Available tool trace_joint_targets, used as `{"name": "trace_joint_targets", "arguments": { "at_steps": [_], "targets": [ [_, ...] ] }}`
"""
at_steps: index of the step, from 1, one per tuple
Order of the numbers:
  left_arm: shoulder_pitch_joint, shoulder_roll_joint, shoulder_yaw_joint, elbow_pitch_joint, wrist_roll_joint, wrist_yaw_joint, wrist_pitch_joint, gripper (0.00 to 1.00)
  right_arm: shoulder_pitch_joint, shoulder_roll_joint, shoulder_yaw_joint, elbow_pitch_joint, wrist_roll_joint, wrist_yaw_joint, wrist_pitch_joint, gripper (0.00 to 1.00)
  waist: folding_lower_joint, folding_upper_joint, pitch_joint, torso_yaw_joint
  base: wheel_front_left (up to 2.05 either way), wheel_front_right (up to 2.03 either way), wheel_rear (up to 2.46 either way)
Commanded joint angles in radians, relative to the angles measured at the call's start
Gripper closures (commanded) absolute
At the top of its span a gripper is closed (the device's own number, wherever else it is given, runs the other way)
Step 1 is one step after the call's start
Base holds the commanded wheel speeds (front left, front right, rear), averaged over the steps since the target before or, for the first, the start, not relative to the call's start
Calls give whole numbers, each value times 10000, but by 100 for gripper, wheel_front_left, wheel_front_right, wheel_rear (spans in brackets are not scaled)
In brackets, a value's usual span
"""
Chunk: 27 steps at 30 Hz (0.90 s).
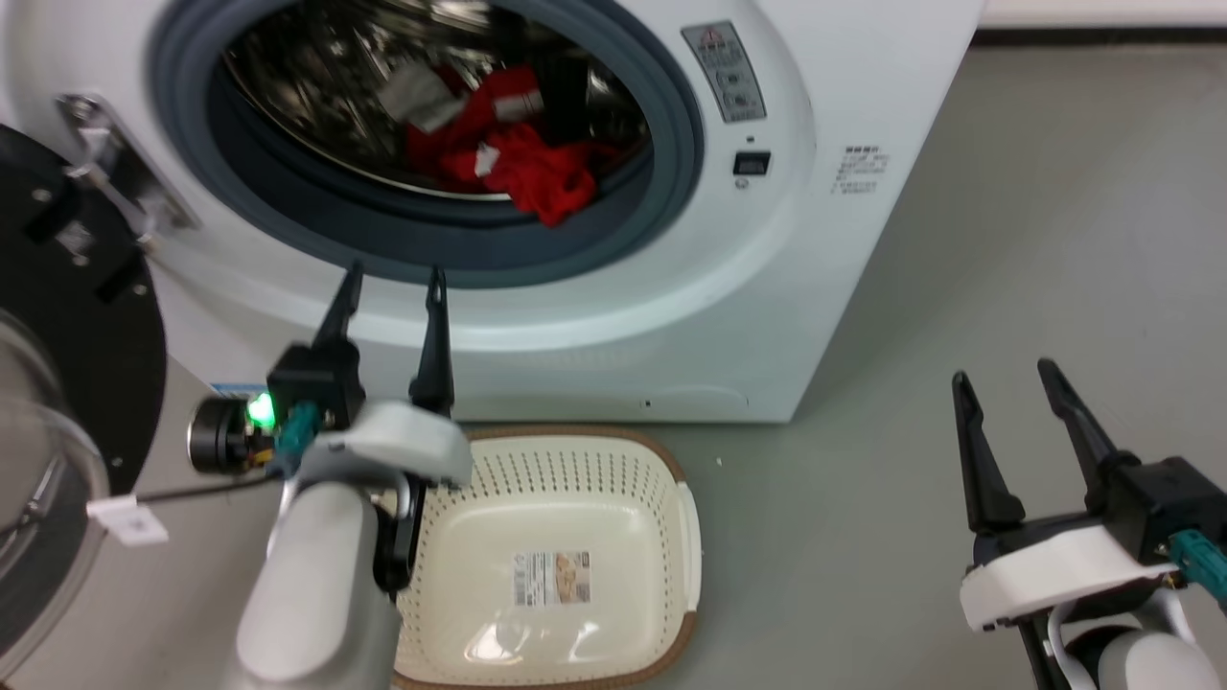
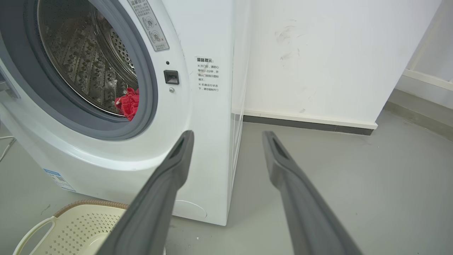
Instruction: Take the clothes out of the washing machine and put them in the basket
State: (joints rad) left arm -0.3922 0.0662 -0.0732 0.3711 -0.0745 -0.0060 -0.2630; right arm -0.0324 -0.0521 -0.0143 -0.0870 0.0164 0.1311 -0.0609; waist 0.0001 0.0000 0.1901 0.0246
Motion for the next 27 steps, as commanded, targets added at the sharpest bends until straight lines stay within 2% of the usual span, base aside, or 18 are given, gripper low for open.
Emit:
{"name": "trace_joint_targets", "arguments": {
  "at_steps": [1,6,14,21,27],
  "targets": [
    [-571,41,48,262,-50,-56,-27,0,-308,33,63,-123,-68,-7,-11,0,-1,0,775,-313,0,0,0],
    [-2047,250,165,1267,-103,-187,-27,0,-753,34,213,-299,-78,-7,-64,0,-1,0,1750,-686,0,0,0],
    [-4604,915,286,3191,-89,-346,44,0,-1413,33,519,-186,96,-7,-334,0,-1,0,3047,-1341,0,0,0],
    [-6773,1610,312,4945,-87,-493,686,0,-1824,34,940,155,337,-7,-634,0,-1,0,3721,-1898,0,0,0],
    [-8350,2170,237,6454,-34,-598,1646,0,-2124,34,1315,516,569,-7,-906,0,-1,0,4018,-2321,0,0,0]
  ]
}}
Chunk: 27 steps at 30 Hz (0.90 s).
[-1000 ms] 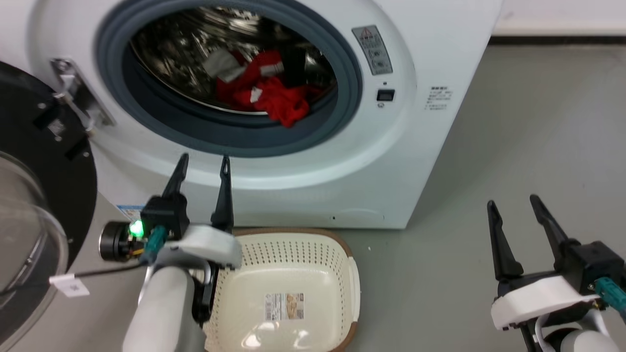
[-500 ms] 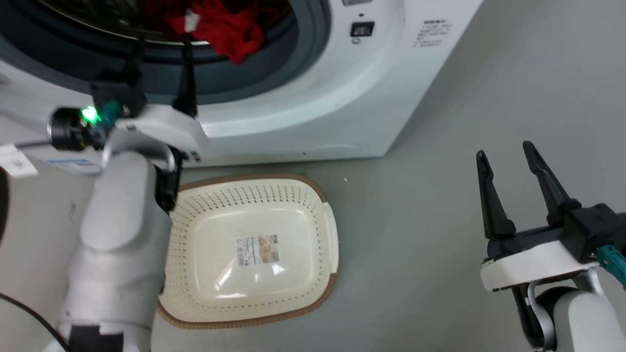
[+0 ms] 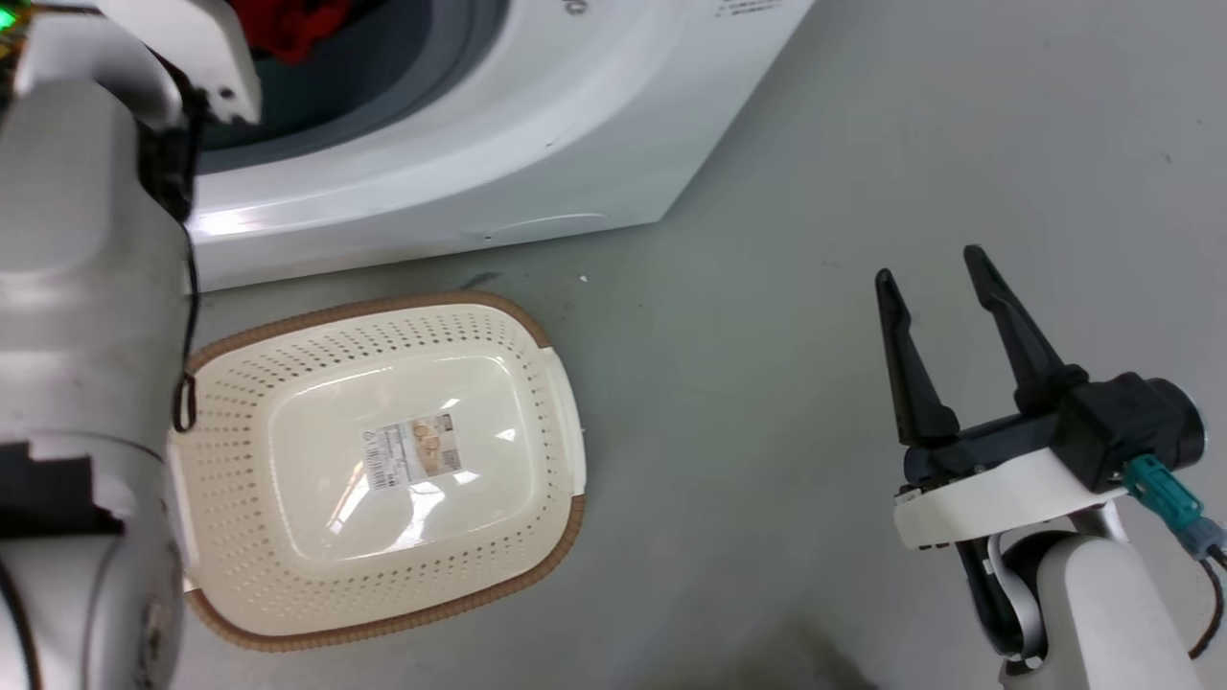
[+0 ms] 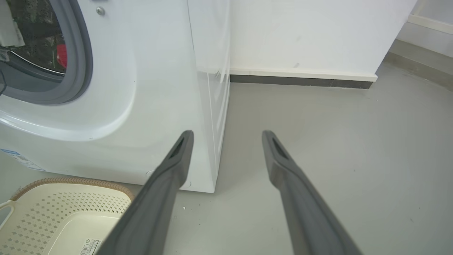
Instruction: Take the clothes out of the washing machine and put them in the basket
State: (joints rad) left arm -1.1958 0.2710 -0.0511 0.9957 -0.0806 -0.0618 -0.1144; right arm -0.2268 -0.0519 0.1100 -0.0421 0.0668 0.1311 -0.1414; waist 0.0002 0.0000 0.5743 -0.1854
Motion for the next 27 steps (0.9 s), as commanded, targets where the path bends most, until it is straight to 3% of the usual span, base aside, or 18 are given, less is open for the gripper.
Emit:
{"name": "trace_joint_targets", "arguments": {
  "at_steps": [1,11,20,22,23,24,25,27],
  "targets": [
    [-525,218,-60,431,80,-97,374,0,-229,31,138,118,130,-7,-131,0,-2,0,208,-297,0,0,0],
    [-2450,923,-480,2126,-53,-582,2969,0,-555,29,588,568,523,-7,-480,0,-2,0,821,-1024,0,0,0],
    [-3008,1343,-586,2813,-328,-663,5937,0,-755,32,889,980,984,-7,-779,0,-2,0,1161,-1457,0,0,0],
    [-2982,1372,-558,2849,-387,-643,6152,2,-781,31,907,1005,1032,-7,-799,0,-2,0,1170,-1478,0,0,0],
    [-2999,1386,-548,2869,-423,-599,6305,50,-815,31,917,1024,1025,-7,-831,0,-2,0,1184,-1493,0,0,0],
    [-3033,1409,-579,2866,-397,-535,6349,91,-839,32,929,1051,1071,-7,-850,0,-2,0,1202,-1500,0,0,0],
    [-3055,1430,-621,2849,-360,-486,6346,100,-863,32,943,1082,1105,-7,-877,0,-2,0,1216,-1506,0,0,0],
    [-3043,1445,-634,2803,-390,-394,6297,100,-925,31,959,1142,1124,-7,-897,0,-2,0,1213,-1510,0,0,0]
  ]
}}
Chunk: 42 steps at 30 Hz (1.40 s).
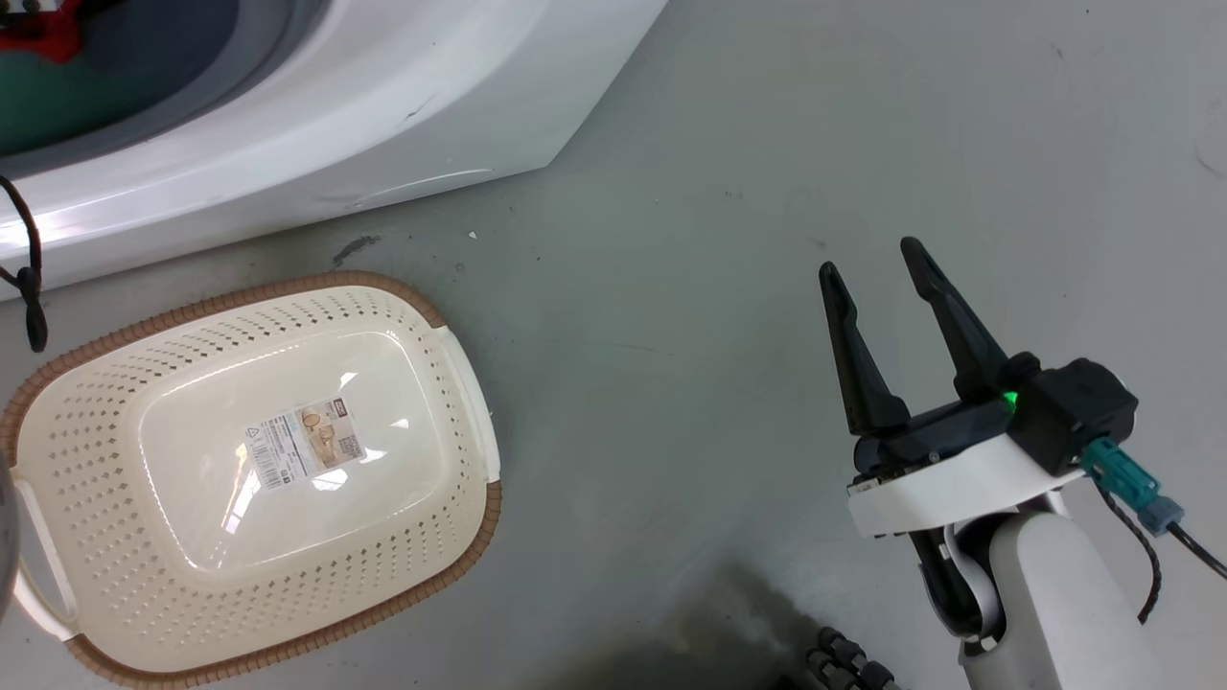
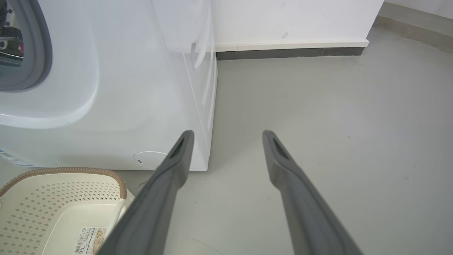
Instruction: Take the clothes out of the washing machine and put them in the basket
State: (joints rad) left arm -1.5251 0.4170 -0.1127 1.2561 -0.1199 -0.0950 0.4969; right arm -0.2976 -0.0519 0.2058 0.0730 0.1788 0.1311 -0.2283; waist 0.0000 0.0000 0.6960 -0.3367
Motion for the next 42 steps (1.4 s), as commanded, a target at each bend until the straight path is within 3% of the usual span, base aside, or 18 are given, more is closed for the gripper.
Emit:
{"name": "trace_joint_targets", "arguments": {
  "at_steps": [1,5,19,25,31,42],
  "targets": [
    [330,13,-18,57,-15,117,-125,100,-238,31,7,45,34,-7,-67,0,0,0,-30,7,0,0,0],
    [474,40,-62,-200,-6,282,-783,100,-269,29,-61,125,-64,-7,-102,0,0,0,-169,49,0,0,0],
    [2334,-310,99,-938,-415,701,-5665,100,294,29,-513,141,-316,-7,141,0,0,0,-1698,474,0,0,0],
    [3205,-551,40,-851,-480,720,-7207,100,691,28,-677,59,-400,-7,346,0,0,0,-2566,613,0,0,0],
    [4039,-843,-6,-1413,-513,823,-7621,100,1173,26,-910,-51,-444,-7,606,0,0,0,-3401,772,0,0,0],
    [6388,-1240,405,-4171,-635,979,-7644,100,2004,26,-1241,-221,-474,-7,1019,0,0,0,-4831,1165,0,0,0]
  ]
}}
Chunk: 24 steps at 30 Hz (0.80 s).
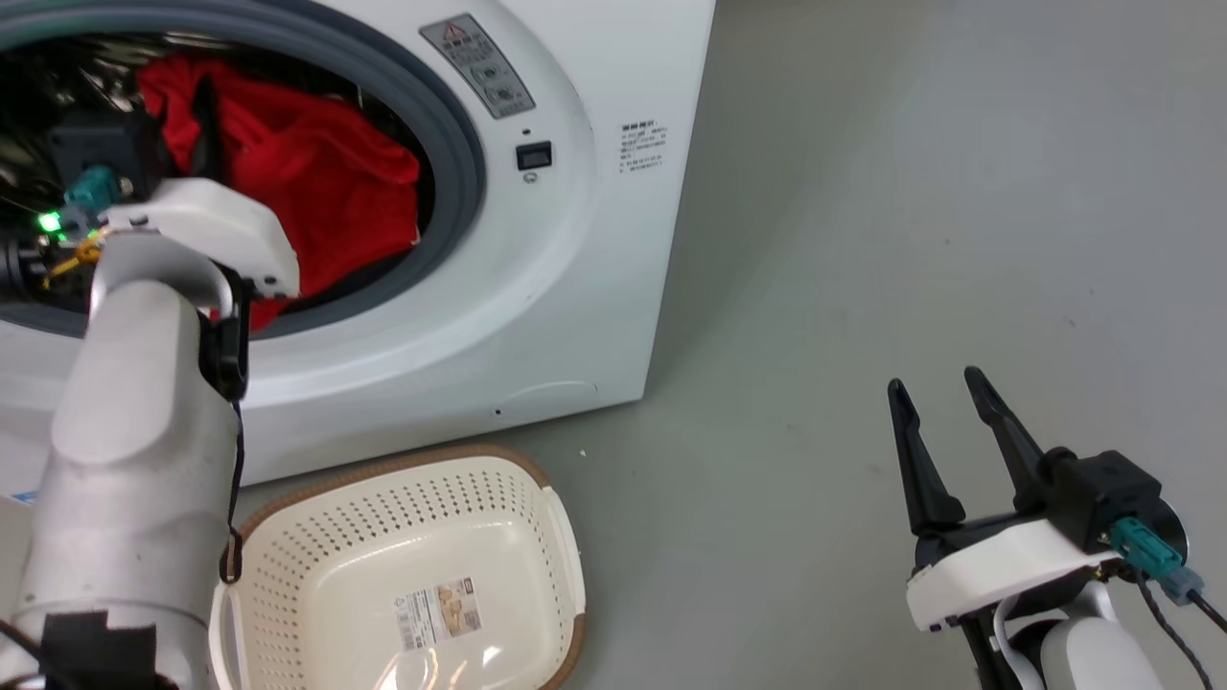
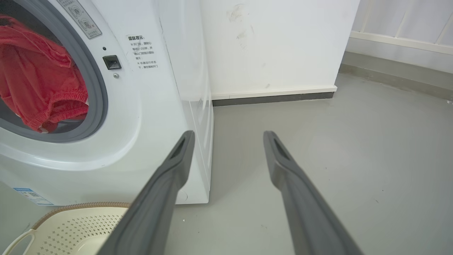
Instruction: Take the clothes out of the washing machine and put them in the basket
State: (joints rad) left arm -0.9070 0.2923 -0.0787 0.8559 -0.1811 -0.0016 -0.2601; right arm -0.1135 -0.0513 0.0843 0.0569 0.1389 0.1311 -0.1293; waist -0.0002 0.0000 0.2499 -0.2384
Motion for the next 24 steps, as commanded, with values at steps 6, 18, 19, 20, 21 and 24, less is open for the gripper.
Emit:
{"name": "trace_joint_targets", "arguments": {
  "at_steps": [6,18,19,20,21,24],
  "targets": [
    [2037,-399,214,-1868,45,216,-76,100,739,21,-264,-269,-154,-7,323,0,2,0,-1313,507,0,0,0],
    [4402,-732,81,-5106,174,327,-75,100,1369,22,-702,-614,-137,-7,573,0,2,0,-2107,1286,0,0,0],
    [4619,-758,43,-5421,162,346,-75,100,1421,22,-732,-641,-159,-7,602,0,2,0,-2156,1361,0,0,0],
    [4876,-784,4,-5758,175,375,-25,100,1467,22,-752,-667,-177,-7,639,0,2,0,-2215,1427,0,0,0],
    [5135,-839,-57,-6090,200,396,64,100,1524,19,-781,-706,-203,-7,653,0,2,0,-2262,1502,0,0,0],
    [5958,-935,-267,-7101,189,475,367,100,1663,21,-867,-792,-231,-7,741,0,2,0,-2353,1714,0,0,0]
  ]
}}
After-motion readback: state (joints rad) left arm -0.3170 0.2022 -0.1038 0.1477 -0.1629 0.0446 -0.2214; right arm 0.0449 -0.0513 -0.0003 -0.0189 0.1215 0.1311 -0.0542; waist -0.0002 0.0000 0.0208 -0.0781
